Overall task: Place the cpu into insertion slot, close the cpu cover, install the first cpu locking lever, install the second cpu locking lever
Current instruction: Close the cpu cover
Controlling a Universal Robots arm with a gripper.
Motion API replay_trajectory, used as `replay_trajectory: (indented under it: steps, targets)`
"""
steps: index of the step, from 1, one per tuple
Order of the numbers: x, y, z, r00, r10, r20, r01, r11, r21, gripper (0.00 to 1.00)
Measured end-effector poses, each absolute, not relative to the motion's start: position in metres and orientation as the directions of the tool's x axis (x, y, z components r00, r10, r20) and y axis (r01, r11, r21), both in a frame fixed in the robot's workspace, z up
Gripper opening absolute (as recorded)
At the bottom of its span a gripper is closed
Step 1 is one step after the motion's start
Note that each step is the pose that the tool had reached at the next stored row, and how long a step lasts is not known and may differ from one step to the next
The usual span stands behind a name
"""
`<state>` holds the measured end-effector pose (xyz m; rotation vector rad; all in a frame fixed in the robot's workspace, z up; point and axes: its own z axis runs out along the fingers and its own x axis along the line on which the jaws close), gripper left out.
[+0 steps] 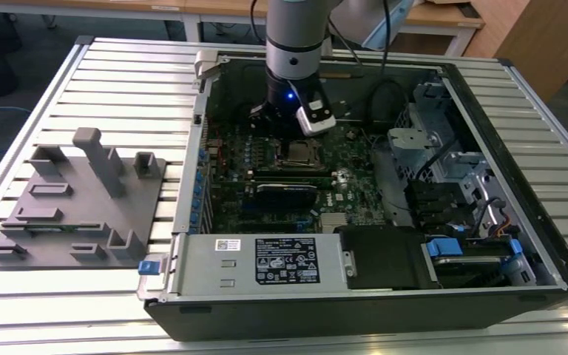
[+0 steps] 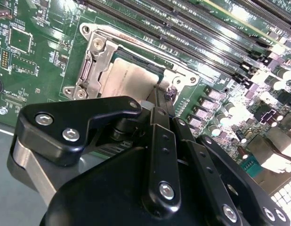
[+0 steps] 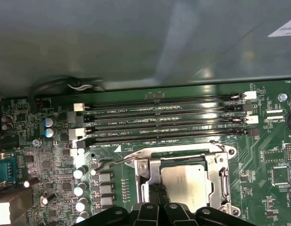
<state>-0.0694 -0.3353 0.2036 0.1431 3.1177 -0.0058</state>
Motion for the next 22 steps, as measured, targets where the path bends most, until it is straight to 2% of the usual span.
replay_trajectory:
  steps: [22]
  targets:
    - [-0.0749, -0.3353, 0.1996, -0.996, 0.092, -0.024, 0.092, 0.996, -0.002, 0.10]
